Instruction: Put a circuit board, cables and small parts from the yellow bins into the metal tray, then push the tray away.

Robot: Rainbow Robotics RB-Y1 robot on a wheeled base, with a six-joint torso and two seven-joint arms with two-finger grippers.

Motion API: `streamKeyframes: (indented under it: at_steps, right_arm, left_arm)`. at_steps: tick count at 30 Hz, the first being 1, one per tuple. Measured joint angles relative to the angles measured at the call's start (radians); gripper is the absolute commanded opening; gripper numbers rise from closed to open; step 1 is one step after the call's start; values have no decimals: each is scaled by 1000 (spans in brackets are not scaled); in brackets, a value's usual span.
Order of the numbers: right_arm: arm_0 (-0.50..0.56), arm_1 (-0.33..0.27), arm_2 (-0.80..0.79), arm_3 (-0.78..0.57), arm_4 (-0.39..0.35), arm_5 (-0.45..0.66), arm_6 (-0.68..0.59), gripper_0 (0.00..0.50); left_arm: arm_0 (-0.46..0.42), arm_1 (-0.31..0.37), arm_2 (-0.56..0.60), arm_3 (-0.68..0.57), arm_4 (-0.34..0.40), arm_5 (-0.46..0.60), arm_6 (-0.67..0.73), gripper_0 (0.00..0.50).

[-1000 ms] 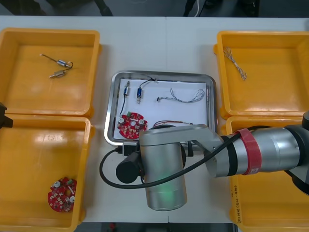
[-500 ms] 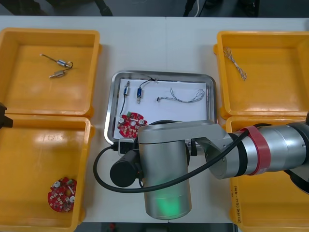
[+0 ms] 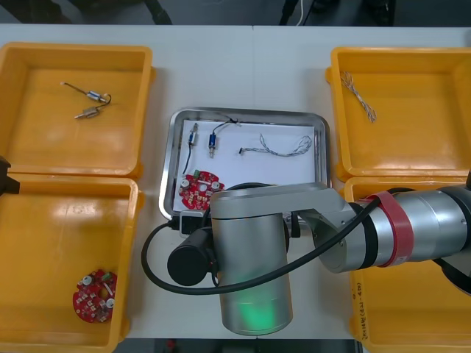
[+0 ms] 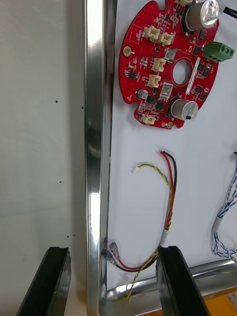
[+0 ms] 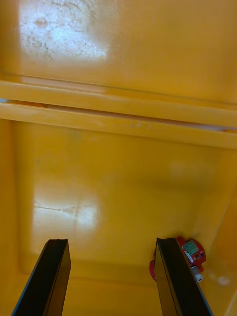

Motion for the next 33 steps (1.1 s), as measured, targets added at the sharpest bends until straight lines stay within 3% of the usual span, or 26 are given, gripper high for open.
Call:
streamKeyframes:
  at_steps: [13, 33]
  right_arm:
    - [31, 5, 0, 54, 1, -29, 0, 500]
    - [125, 39, -1, 163, 124, -136, 57, 500]
  left_arm:
    - [0, 0, 0, 0, 0, 0, 0, 500]
    - [0, 0, 0, 0, 0, 0, 0, 500]
